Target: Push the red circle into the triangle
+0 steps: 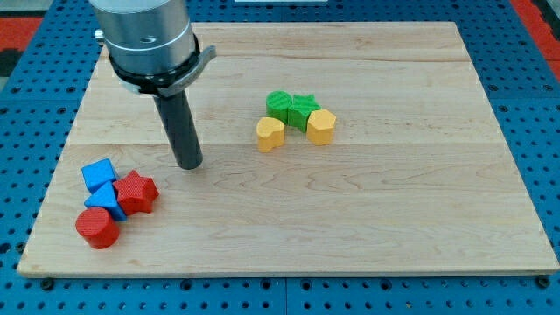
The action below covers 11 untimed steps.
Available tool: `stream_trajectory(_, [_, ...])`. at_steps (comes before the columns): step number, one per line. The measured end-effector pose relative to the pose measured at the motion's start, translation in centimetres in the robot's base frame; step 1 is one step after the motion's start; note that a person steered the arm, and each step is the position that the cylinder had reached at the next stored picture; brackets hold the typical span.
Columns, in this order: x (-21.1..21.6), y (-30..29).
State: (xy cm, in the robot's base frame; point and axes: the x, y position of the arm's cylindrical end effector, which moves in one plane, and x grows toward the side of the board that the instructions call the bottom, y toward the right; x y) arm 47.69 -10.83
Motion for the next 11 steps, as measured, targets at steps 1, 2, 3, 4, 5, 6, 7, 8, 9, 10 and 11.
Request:
stream_trajectory(1, [1.3, 5.1])
stream_trajectory(2, [3.5, 5.8])
stream_trajectory(3, [10.3, 6.7])
stream_trajectory(4, [14.2, 3.2])
stream_trajectory(5, [13.9, -4.0])
stream_trajectory(6, [13.9, -10.1])
stream_trajectory(7, [11.6, -10.8])
stream_trajectory(8, [9.3, -9.8])
stream_trajectory(9, [7.5, -9.5])
stream_trajectory(10, [5.9, -9.2])
stream_trajectory(11, [2.7, -5.3])
